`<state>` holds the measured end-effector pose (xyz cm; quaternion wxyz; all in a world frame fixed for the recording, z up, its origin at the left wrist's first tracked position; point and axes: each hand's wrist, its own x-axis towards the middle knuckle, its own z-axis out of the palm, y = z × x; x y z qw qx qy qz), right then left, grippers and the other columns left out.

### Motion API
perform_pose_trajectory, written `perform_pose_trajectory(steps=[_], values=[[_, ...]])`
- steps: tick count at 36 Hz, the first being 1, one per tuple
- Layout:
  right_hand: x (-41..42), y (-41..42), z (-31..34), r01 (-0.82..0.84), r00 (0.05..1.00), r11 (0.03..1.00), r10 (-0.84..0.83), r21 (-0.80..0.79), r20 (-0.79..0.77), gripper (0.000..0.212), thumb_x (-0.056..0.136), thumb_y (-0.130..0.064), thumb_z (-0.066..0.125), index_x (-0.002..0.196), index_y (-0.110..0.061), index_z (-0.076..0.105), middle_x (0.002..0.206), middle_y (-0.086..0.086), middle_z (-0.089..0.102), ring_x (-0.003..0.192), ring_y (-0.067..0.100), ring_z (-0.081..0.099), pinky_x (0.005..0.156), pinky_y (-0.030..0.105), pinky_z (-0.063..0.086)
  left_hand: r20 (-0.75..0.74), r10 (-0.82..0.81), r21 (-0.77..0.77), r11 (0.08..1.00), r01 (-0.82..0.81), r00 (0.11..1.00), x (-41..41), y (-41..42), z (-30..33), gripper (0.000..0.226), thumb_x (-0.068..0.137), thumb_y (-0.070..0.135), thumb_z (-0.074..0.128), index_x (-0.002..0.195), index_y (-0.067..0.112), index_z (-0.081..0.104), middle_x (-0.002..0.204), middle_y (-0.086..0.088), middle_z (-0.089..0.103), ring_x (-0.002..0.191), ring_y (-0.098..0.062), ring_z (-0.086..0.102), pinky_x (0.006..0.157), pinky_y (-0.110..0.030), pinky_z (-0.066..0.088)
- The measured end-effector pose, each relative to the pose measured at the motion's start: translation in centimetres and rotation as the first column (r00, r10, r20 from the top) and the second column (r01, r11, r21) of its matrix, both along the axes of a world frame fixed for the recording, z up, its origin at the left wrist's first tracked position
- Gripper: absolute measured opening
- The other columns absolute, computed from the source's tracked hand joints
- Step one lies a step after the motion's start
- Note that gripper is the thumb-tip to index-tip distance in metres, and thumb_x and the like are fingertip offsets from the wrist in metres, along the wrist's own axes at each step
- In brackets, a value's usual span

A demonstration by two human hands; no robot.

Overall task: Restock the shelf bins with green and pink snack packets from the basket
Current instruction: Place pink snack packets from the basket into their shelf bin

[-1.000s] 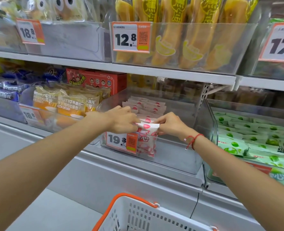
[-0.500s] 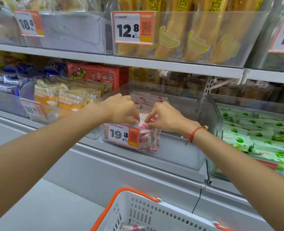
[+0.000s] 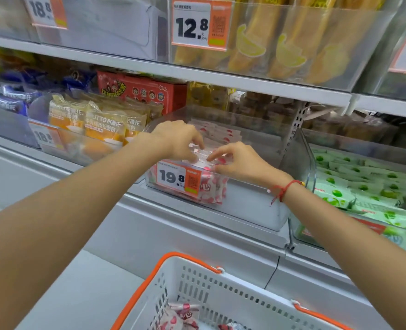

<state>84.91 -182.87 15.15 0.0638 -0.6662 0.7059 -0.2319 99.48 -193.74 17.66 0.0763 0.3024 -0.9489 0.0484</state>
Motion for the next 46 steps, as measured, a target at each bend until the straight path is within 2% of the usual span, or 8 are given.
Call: perform_pose_trajectory(steps=[5,11,21,26,30,35,41,46], values=[[0.8,3.5,-1.0,0.153,0.987,0.924,-0.124,-0.35,0.103,0.018,0.084,-0.018,0.067,0.099,-0.026,0.073,0.103,-0.002,0.064,0.097,0.02,0.058,0.094,0.044,0.045,-0.435,0.032,0.062,0.998,-0.006,0.9,2.6,3.7,-1.6,0.028,0.086,0.038,0.065,0.114,0.035,0.066,0.113,0.012,0.066,0.102,-0.01,0.06,0.078,-0.028,0.046],[3.7,8.9,-5.8,0.158,0.972,0.863,-0.05,-0.48,0.23,0.011,0.082,-0.016,0.069,0.085,-0.027,0.07,0.082,-0.011,0.062,0.072,0.008,0.055,0.064,0.021,0.042,-0.62,0.226,0.369,0.929,0.025,0.751,4.9,8.9,-7.4,0.012,0.082,0.033,0.067,0.087,0.043,0.064,0.086,0.021,0.067,0.08,-0.004,0.063,0.077,-0.032,0.052],[4.9,13.2,-22.4,0.1,0.925,0.972,-0.17,0.213,0.341,0.017,0.086,-0.015,0.062,0.09,-0.027,0.074,0.084,-0.016,0.066,0.069,-0.003,0.056,0.069,0.019,0.049,-0.18,0.422,0.724,0.669,-0.171,0.889,6.9,14.4,-23.7,0.018,0.092,0.027,0.056,0.105,0.033,0.067,0.105,0.016,0.066,0.093,-0.01,0.065,0.085,-0.028,0.049],[6.3,16.2,-28.9,-0.161,0.957,0.709,-0.057,0.687,0.283,0.03,0.092,-0.025,0.06,0.119,-0.015,0.063,0.113,-0.002,0.064,0.104,0.014,0.059,0.094,0.03,0.047,0.265,0.112,0.773,0.57,-0.281,0.958,7.6,17.1,-32.5,0.036,0.096,0.021,0.047,0.131,0.027,0.054,0.14,0.001,0.05,0.124,-0.02,0.05,0.102,-0.03,0.04],[7.7,18.4,-31.9,-0.195,0.973,0.519,-0.003,0.832,0.23,0.057,0.096,-0.027,0.051,0.148,-0.016,0.029,0.153,0.005,0.029,0.139,0.024,0.029,0.114,0.034,0.027,0.452,-0.088,0.786,0.509,-0.35,0.888,8.9,20.1,-37.6,0.052,0.093,0.015,0.05,0.142,0.029,0.04,0.149,-0.005,0.038,0.136,-0.025,0.037,0.112,-0.04,0.031],[8.9,18.7,-32.5,-0.16,0.985,0.454,0.023,0.876,0.168,0.075,0.09,-0.007,0.048,0.152,-0.022,0.009,0.158,-0.003,0.01,0.144,0.03,0.006,0.107,0.042,0.039,0.348,0.097,0.857,0.372,-0.358,0.933,8.8,22.6,-39.6,0.046,0.093,0.042,0.055,0.129,0.014,0.047,0.122,-0.006,0.053,0.107,-0.022,0.053,0.089,-0.032,0.042],[8.5,18.2,-32.5,-0.213,0.973,0.342,-0.01,0.915,0.23,0.087,0.086,0.0,0.058,0.152,-0.015,0.003,0.157,0.004,0.009,0.133,0.032,0.04,0.107,0.045,0.041,0.24,0.396,0.909,0.23,-0.349,0.886,7.3,24.1,-40.3,0.041,0.082,0.029,0.073,0.102,0.016,0.039,0.093,-0.001,0.058,0.086,-0.016,0.058,0.072,-0.028,0.048],[6.8,18.4,-31.8,-0.191,0.966,0.458,-0.072,0.868,0.25,0.084,0.085,-0.012,0.068,0.151,-0.014,0.015,0.156,0.006,0.02,0.14,0.025,0.028,0.112,0.033,0.031,0.254,0.408,0.914,0.194,-0.355,0.877,6.5,23.5,-39.6,0.035,0.089,0.027,0.065,0.066,0.017,0.041,0.065,0.0,0.043,0.059,-0.011,0.043,0.06,-0.026,0.036]])
